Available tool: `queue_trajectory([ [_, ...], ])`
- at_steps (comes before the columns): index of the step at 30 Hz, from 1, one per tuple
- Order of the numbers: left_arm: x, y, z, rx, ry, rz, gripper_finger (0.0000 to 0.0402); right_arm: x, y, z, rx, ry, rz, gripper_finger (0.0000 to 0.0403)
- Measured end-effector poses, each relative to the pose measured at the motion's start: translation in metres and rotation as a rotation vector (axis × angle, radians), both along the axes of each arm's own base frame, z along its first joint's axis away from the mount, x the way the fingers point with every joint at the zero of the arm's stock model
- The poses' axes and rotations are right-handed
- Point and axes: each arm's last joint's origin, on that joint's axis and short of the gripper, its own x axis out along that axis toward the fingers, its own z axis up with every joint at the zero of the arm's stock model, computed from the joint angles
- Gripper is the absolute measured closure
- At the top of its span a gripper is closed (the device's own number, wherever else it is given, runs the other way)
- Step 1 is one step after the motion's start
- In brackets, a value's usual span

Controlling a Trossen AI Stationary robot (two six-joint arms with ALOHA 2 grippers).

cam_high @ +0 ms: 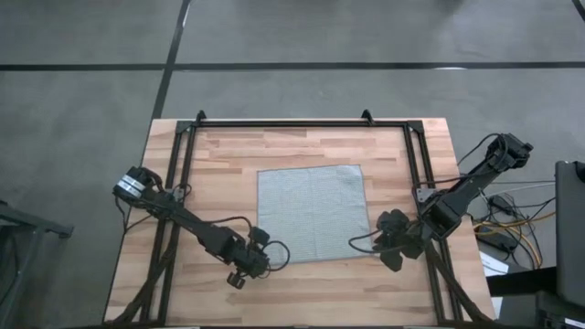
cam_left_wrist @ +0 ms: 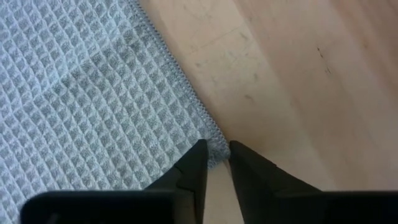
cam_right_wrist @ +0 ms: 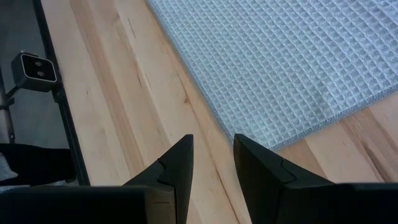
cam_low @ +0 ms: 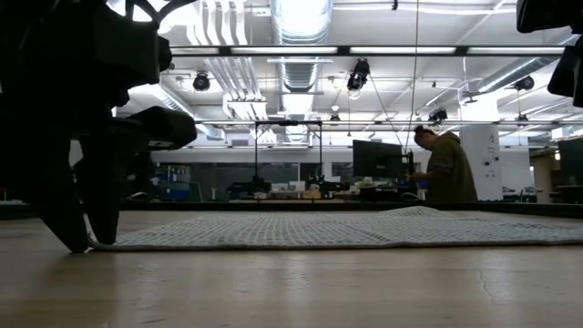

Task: Fold microfiber towels
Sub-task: Fold the gray on the table

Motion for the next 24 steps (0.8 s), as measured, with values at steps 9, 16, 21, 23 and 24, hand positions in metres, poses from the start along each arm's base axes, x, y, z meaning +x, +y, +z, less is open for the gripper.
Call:
queue_trajectory([
  [9,0.002,-0.001,0.004,0.004,0.014,0.014,0.0394,0.000,0.000,0.000,0.001,-0.002,0.000,0.0291],
  [16,0.004,-0.002,0.007,0.003,0.009,0.016,0.0397,0.000,0.001,0.000,0.024,0.017,0.017,0.0297],
  [21,0.006,-0.003,0.011,0.001,0.002,0.018,0.0397,-0.001,0.001,0.000,0.053,0.037,0.014,0.0311],
  [23,0.007,-0.003,0.011,0.000,0.001,0.018,0.0397,-0.001,0.001,-0.001,0.064,0.046,-0.009,0.0316],
  [24,0.007,-0.003,0.011,0.000,0.001,0.018,0.0397,-0.001,0.001,-0.001,0.073,0.051,-0.024,0.0318],
])
